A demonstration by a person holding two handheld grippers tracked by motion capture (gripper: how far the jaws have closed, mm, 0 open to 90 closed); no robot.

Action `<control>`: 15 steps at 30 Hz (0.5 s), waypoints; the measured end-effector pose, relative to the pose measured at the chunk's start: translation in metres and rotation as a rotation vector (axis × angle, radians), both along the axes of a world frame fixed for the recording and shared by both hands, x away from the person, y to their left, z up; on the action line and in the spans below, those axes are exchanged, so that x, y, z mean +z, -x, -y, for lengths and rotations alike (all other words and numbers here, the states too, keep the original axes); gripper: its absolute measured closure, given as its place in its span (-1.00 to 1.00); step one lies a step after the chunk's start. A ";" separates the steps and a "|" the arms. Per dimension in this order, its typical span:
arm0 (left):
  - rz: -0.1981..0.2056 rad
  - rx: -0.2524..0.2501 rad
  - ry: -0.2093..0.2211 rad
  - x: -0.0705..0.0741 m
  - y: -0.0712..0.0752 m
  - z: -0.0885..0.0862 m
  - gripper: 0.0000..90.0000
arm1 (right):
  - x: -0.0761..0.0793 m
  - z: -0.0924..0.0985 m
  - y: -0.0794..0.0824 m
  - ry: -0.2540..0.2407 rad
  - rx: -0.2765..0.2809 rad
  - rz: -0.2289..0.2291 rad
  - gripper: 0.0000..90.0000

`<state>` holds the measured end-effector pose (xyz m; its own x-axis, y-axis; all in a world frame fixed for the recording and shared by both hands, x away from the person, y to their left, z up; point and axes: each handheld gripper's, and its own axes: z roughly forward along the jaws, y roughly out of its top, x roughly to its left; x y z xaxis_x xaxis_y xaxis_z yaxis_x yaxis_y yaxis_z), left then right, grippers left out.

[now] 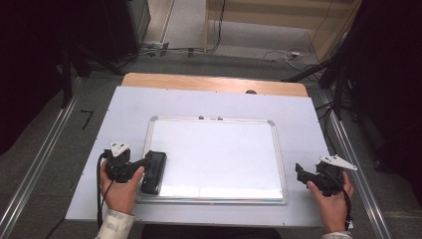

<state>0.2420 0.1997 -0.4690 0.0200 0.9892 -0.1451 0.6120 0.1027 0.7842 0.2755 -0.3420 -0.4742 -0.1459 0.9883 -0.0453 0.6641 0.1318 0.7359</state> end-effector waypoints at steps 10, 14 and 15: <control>-0.015 0.012 -0.008 -0.003 -0.001 -0.010 -0.46 | 0.000 0.000 0.000 -0.001 -0.001 0.000 -0.73; -0.026 0.014 -0.015 -0.005 -0.001 -0.013 -0.46 | 0.000 0.000 0.000 -0.002 -0.002 0.000 -0.73; -0.029 0.013 -0.017 -0.005 -0.001 -0.014 -0.47 | 0.000 0.000 0.000 -0.002 -0.003 0.001 -0.73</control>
